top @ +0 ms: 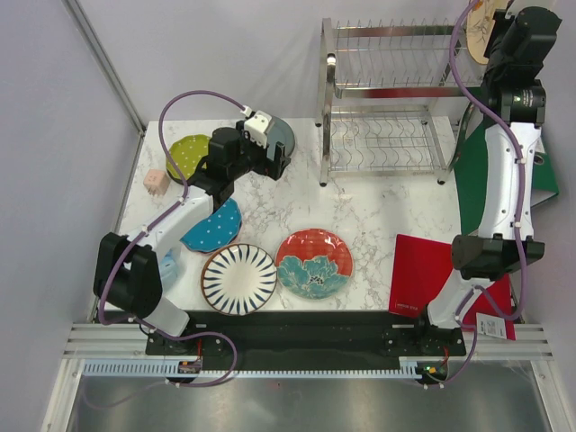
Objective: Load the plates into the dish rack
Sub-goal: Insert the plate into the dish rack.
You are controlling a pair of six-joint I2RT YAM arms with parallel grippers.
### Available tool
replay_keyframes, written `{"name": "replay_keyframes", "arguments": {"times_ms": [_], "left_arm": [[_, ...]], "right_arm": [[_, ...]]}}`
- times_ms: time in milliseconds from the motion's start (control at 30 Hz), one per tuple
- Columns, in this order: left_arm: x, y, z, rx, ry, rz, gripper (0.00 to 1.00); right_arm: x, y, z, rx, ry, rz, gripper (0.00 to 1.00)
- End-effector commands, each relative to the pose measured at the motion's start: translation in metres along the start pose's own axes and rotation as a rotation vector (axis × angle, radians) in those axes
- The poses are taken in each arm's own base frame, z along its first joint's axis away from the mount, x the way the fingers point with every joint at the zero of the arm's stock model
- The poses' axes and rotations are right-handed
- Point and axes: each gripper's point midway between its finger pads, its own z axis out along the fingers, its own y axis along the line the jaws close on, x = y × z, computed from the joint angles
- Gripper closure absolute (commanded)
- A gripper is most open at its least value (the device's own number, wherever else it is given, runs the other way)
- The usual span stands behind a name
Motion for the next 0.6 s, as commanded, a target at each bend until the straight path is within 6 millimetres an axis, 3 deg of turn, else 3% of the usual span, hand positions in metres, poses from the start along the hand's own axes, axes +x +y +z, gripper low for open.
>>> {"name": "replay_keyframes", "arguments": {"times_ms": [0, 333, 567], "left_arm": [[-0.027, -0.008, 0.006, 0.038, -0.08, -0.026, 0.0], [-0.025, -0.01, 0.013, 0.06, -0.072, -0.021, 0.0], [-0.022, -0.011, 0.018, 0.07, -0.062, -0.023, 0.0]], "right_arm": [[-0.085, -0.02, -0.01, 0.042, -0.271, 0.099, 1.0], [-0.064, -0.018, 0.02, 0.076, -0.26, 0.091, 1.0], [-0.065, -0.025, 0.03, 0.114, -0.292, 0.068, 1.0]]}}
